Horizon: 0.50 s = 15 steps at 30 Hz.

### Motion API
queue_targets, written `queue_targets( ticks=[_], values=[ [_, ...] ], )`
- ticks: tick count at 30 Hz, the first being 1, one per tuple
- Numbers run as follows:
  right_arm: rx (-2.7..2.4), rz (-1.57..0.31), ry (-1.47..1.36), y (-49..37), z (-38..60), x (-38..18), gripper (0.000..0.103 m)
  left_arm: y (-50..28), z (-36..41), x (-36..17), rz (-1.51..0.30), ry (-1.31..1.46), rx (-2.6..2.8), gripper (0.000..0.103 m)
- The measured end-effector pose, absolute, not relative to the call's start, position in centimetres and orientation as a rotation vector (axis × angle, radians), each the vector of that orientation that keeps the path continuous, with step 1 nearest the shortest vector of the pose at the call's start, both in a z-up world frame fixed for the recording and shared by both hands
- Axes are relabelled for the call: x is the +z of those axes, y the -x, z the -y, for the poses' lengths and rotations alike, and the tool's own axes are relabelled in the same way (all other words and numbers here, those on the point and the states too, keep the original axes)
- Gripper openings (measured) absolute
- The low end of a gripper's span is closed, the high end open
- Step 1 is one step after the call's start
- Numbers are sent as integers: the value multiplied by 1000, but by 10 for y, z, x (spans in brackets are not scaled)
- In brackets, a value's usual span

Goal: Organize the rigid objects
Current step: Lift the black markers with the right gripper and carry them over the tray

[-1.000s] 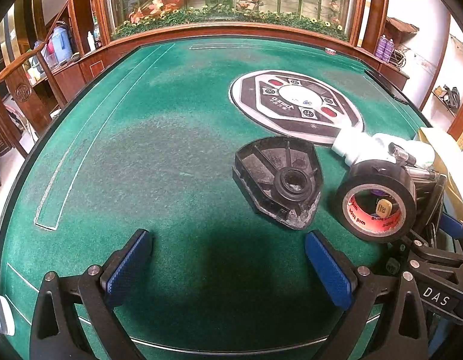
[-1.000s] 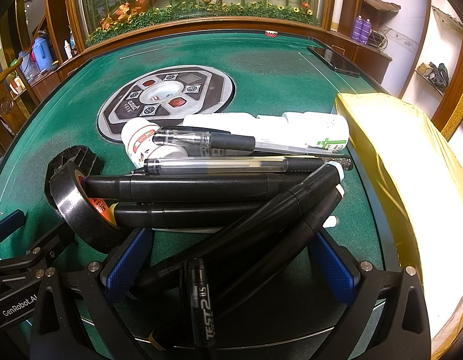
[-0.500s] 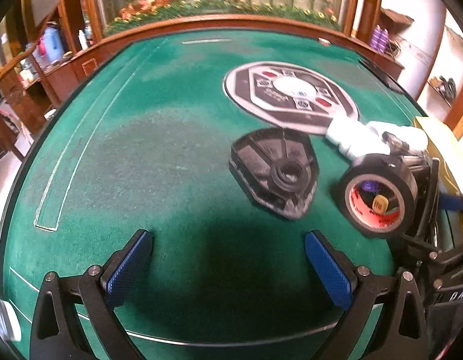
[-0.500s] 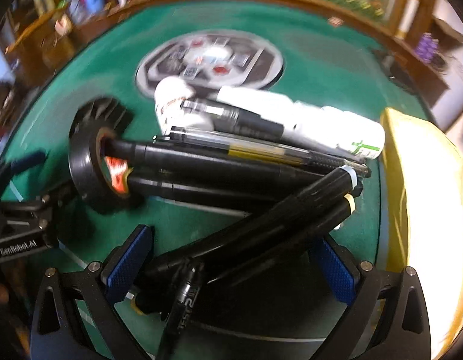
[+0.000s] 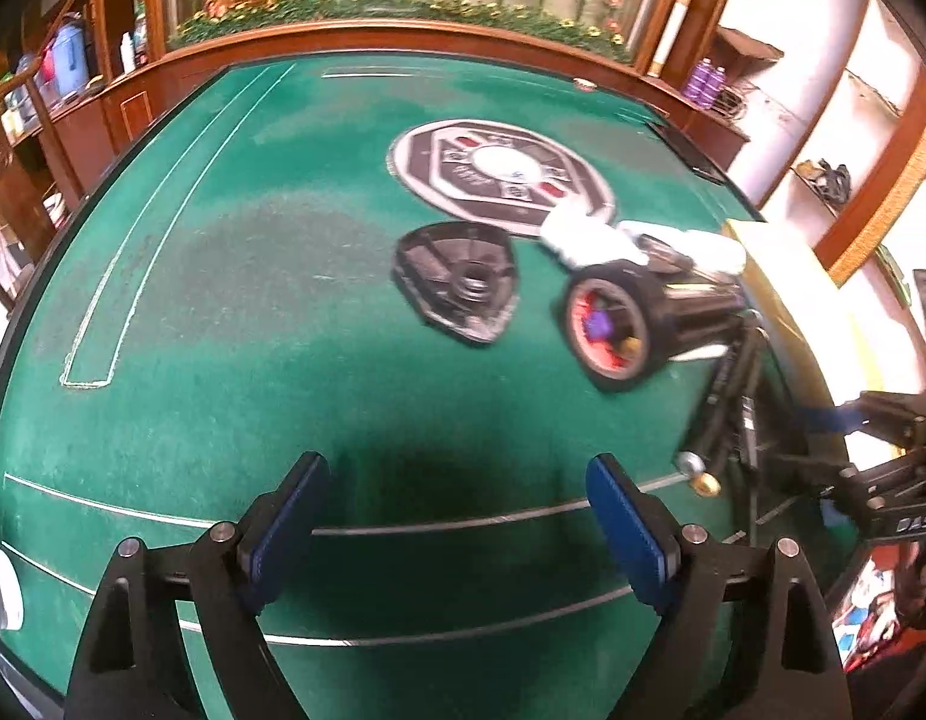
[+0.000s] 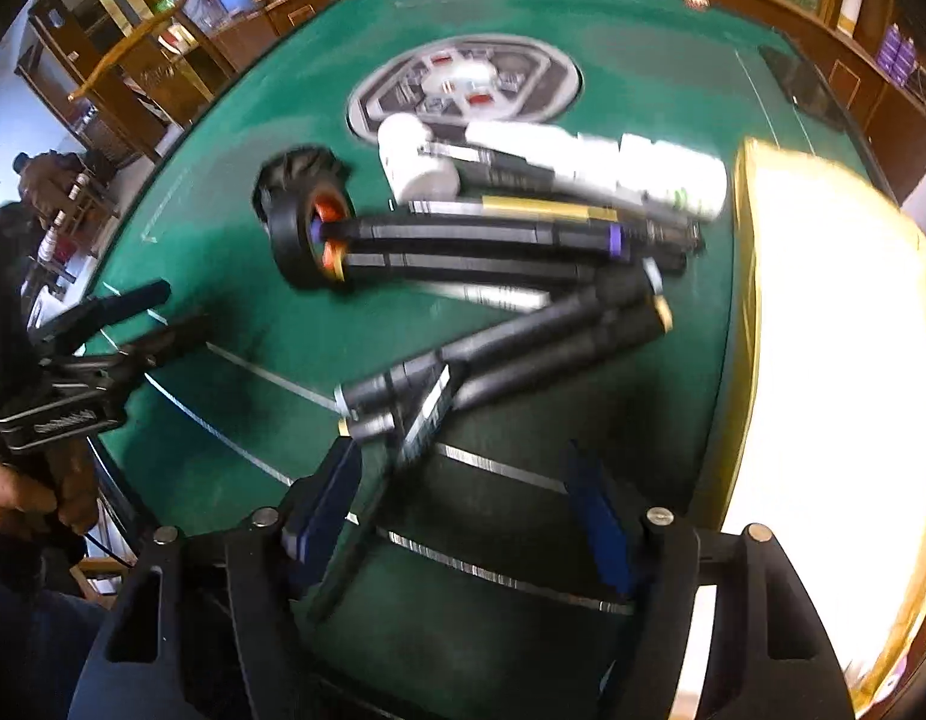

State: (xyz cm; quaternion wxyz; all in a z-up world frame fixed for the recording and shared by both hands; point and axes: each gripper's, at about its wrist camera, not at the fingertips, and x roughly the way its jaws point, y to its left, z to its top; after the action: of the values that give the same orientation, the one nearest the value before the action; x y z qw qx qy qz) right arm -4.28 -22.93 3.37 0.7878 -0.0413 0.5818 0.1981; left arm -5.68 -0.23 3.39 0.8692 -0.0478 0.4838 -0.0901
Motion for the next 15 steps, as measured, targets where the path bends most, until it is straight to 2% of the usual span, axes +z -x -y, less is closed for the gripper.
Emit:
queue_targets(
  ticks=[3,6,9,10,11,14,15],
  values=[
    [463,-1280,75,47,223,28,59,58,9,40,-993,72,-188,90],
    [486,-1284,120,52,210,26,56,57,12,42,-987,55,-193,90],
    [472,-1300,125,54,203,18,42,61,15,42,-994,44,-212,90],
    [476,-1292,125,54,201,18,26,62,17,42,-995,33,-219,90],
    [471,-1296,128,54,200,17,20,64,17,42,-993,27,-228,90],
    [440,-1294,132,57,201,18,16,67,20,45,-980,3,-267,90],
    [430,-1292,140,58,200,19,12,68,21,47,-976,-6,-288,90]
  ],
)
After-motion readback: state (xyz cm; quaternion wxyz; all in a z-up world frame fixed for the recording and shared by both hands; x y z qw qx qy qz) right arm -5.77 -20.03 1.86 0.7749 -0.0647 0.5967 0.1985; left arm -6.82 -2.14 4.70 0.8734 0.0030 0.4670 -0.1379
